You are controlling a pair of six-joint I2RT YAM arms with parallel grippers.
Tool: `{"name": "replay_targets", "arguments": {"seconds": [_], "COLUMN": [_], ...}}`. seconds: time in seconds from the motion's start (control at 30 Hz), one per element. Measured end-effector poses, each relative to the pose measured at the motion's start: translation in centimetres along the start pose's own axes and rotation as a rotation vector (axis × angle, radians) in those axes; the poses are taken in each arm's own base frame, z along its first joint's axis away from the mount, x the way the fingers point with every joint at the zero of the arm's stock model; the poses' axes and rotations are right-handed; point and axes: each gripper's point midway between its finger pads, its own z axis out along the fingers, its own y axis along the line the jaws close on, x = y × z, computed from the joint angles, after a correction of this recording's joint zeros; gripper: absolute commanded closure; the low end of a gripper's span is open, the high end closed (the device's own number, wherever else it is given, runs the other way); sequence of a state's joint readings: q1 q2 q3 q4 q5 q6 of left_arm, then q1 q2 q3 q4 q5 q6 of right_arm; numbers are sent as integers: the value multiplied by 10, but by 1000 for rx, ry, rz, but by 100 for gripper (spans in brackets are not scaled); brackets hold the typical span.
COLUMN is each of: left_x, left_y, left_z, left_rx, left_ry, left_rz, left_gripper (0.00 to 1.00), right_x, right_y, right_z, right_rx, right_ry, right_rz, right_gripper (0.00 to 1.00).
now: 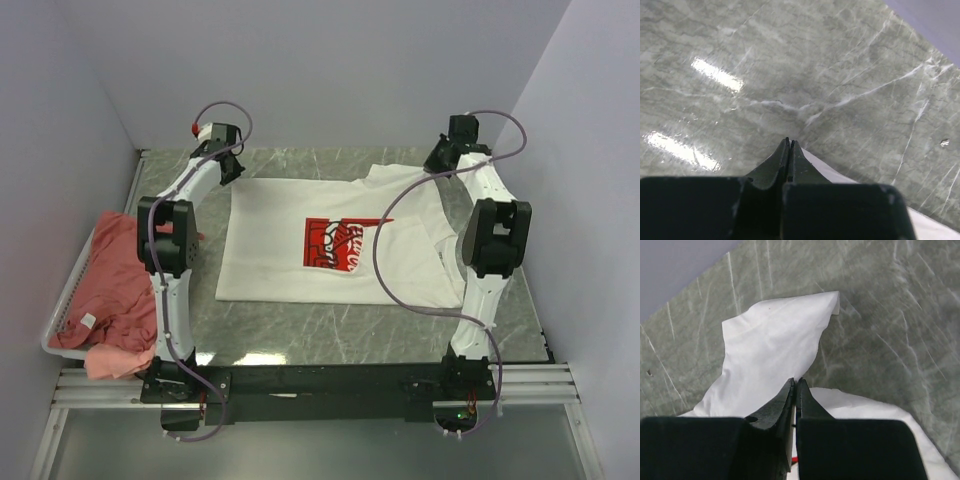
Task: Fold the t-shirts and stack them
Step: Fold the tshirt
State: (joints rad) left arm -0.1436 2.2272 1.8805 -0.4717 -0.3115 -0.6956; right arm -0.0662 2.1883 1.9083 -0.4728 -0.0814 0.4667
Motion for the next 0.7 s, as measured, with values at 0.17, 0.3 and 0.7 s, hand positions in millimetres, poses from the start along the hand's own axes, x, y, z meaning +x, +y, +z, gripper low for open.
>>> {"name": "replay_targets", "arguments": {"seconds": [0.17,0.3,0.7], "left_x": [4,5,23], "left_y": [10,16,49], "left_z": [-6,-17,-62], "left_rx": [-13,-13,-10], "left_ry": [10,11,36], "left_rz": [-2,-7,-61], "left_gripper": [100,100,100], "right_x": [18,39,75], "right_y": [-15,-30,-42], "right_z": [-12,-22,-91], "right_rx": [43,89,123], "right_ry": [16,43,-6], "right_rz": [-7,-9,-14], "right_gripper": [100,100,100]}}
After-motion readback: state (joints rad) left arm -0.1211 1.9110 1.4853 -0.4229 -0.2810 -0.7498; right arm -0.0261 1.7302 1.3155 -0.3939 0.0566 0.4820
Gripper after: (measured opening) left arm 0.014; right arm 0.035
